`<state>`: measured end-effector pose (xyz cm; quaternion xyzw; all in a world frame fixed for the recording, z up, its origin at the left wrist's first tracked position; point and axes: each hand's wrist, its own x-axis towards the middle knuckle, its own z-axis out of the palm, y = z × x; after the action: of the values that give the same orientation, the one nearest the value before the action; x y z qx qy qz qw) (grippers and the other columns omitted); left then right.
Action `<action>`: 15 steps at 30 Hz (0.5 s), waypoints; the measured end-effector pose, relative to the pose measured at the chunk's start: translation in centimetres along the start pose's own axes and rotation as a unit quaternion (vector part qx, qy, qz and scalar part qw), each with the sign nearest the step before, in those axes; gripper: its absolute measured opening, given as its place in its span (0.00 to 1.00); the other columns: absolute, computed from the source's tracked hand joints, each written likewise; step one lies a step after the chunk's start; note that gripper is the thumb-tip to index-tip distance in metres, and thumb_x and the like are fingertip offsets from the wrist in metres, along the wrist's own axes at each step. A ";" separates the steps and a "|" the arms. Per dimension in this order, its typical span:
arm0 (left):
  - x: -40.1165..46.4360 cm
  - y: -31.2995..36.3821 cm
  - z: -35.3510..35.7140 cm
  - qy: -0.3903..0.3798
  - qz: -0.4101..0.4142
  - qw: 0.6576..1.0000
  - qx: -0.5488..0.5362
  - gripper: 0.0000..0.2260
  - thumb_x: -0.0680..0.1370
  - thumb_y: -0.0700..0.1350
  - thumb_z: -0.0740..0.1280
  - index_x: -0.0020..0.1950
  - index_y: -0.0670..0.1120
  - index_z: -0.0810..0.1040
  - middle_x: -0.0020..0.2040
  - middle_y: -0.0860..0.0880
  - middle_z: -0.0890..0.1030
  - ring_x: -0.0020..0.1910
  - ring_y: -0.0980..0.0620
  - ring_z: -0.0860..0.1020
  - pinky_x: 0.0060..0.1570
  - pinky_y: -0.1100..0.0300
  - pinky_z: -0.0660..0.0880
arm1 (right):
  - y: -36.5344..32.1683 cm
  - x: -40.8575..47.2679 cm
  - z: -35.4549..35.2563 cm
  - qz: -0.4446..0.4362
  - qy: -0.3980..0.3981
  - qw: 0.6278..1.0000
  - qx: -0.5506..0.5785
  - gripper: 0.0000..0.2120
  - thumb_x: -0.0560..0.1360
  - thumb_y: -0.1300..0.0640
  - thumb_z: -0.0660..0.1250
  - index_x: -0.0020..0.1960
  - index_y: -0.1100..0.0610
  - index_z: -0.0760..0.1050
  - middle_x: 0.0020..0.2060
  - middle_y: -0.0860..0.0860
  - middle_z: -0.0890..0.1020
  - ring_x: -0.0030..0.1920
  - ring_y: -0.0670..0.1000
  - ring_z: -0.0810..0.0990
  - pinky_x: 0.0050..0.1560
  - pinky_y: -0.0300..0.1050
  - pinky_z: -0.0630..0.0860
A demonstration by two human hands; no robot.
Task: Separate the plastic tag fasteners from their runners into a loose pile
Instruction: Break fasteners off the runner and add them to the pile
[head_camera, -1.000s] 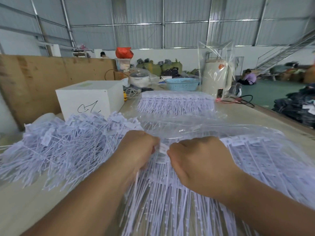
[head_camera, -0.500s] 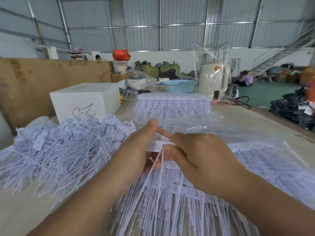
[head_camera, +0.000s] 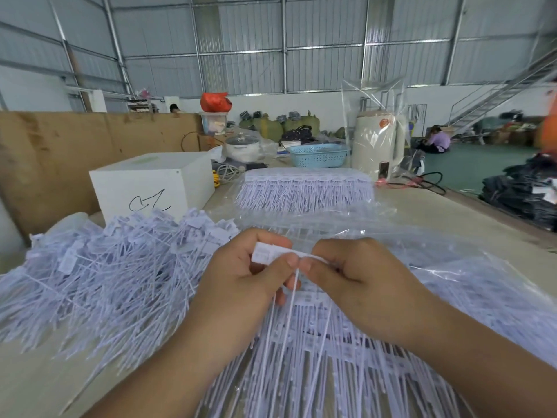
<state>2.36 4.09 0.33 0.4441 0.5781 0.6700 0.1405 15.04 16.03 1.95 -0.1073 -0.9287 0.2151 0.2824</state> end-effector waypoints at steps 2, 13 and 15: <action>-0.1 0.2 -0.1 -0.014 -0.003 1.000 0.010 0.07 0.76 0.39 0.69 0.42 0.51 0.80 0.28 0.48 0.80 0.23 0.54 0.73 0.24 0.68 0.68 | 0.1 0.0 0.1 -0.012 -0.025 1.000 0.007 0.19 0.80 0.45 0.59 0.37 0.56 0.73 0.21 0.47 0.65 0.23 0.48 0.65 0.29 0.49 0.66; 0.4 0.1 -0.5 0.039 -0.027 0.997 0.060 0.06 0.78 0.42 0.67 0.41 0.47 0.79 0.27 0.47 0.79 0.22 0.52 0.73 0.24 0.64 0.69 | 0.9 0.1 0.3 0.006 -0.034 0.998 0.048 0.15 0.80 0.50 0.62 0.35 0.46 0.67 0.23 0.45 0.70 0.23 0.46 0.67 0.27 0.43 0.63; 0.6 0.1 -0.2 0.073 -0.047 0.996 0.010 0.06 0.78 0.42 0.68 0.41 0.45 0.79 0.26 0.47 0.79 0.21 0.52 0.71 0.23 0.65 0.68 | 0.5 0.2 0.7 -0.006 0.023 1.000 0.009 0.16 0.80 0.49 0.62 0.35 0.49 0.66 0.23 0.48 0.69 0.25 0.49 0.68 0.30 0.49 0.67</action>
<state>1.84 4.36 0.71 0.3673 0.6140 0.6873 0.1249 14.49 16.33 1.30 -0.1042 -0.9206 0.2193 0.3059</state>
